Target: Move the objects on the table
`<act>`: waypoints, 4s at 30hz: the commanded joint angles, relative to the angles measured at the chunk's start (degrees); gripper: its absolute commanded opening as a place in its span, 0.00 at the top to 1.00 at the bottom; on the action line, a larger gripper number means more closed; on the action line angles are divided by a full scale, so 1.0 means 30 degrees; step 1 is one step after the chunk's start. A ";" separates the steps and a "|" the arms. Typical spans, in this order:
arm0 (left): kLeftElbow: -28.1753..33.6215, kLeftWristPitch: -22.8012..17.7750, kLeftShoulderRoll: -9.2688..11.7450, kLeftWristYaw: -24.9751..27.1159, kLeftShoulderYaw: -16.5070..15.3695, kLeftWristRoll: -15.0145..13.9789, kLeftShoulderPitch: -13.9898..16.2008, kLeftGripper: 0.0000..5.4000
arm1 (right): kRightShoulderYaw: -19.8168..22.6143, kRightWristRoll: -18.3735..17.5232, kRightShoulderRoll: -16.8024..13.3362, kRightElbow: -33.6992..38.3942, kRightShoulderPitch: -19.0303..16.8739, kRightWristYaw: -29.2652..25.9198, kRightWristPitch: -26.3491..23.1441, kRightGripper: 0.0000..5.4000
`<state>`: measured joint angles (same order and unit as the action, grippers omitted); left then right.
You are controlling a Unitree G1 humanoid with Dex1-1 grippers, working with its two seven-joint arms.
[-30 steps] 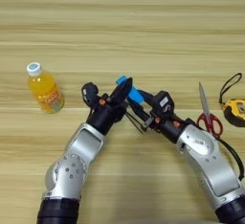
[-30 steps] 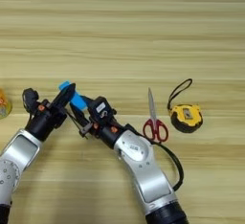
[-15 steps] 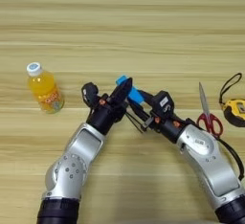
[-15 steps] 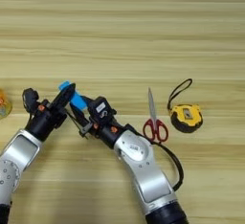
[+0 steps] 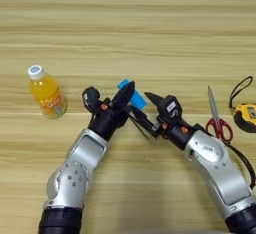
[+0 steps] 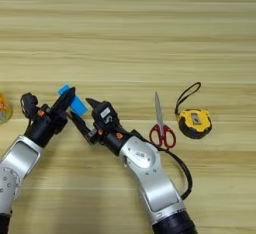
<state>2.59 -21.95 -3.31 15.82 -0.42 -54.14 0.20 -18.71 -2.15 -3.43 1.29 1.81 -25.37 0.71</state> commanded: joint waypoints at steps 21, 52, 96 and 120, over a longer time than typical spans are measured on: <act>-0.1263 0.1766 -0.0488 -0.0663 -0.1395 0.3061 -0.1001 0.87 | 0.1614 0.0103 -0.0561 -0.0282 0.0623 0.0988 0.0354 0.00; -0.4090 0.4435 0.1200 -0.2791 -0.1669 1.1833 -0.1577 0.87 | 0.3282 0.0528 -0.0764 -0.1764 0.1683 0.2520 0.0677 0.00; -0.5582 0.2546 0.1337 -0.3240 -0.1233 1.3931 -0.1709 0.51 | 0.2987 0.0586 -0.0797 -0.1797 0.1562 0.2225 0.0647 0.00; -0.5184 0.3176 0.1371 -0.3513 -0.1346 1.4334 -0.1691 0.05 | 0.5461 0.0749 -0.1252 -0.4051 0.2998 0.4702 0.0477 0.00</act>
<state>-13.40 -12.70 0.81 5.60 -4.24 -11.64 -5.29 -3.42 -0.08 -6.85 -9.81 9.34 -12.14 2.94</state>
